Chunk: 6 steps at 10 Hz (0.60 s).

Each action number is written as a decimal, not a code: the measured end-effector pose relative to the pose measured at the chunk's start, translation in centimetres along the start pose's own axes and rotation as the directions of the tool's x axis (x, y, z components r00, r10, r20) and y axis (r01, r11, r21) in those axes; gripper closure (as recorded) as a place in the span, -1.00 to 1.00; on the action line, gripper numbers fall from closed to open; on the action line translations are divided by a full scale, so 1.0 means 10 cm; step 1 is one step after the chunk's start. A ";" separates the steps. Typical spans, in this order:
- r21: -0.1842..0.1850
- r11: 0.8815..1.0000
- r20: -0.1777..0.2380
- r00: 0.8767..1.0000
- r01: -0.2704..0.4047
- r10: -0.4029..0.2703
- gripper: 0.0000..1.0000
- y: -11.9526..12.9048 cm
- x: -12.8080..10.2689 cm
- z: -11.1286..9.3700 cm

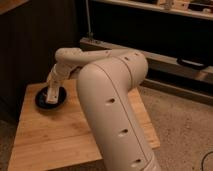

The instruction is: Place the bottle in the ceramic bowl

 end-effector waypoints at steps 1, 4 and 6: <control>0.004 1.000 0.000 1.000 0.009 -0.009 1.00 0.01 -0.01 0.13; 0.039 0.999 0.025 1.000 0.001 -0.001 1.00 -0.06 -0.06 0.25; 0.067 0.998 0.055 0.998 -0.006 0.002 1.00 -0.10 -0.08 0.34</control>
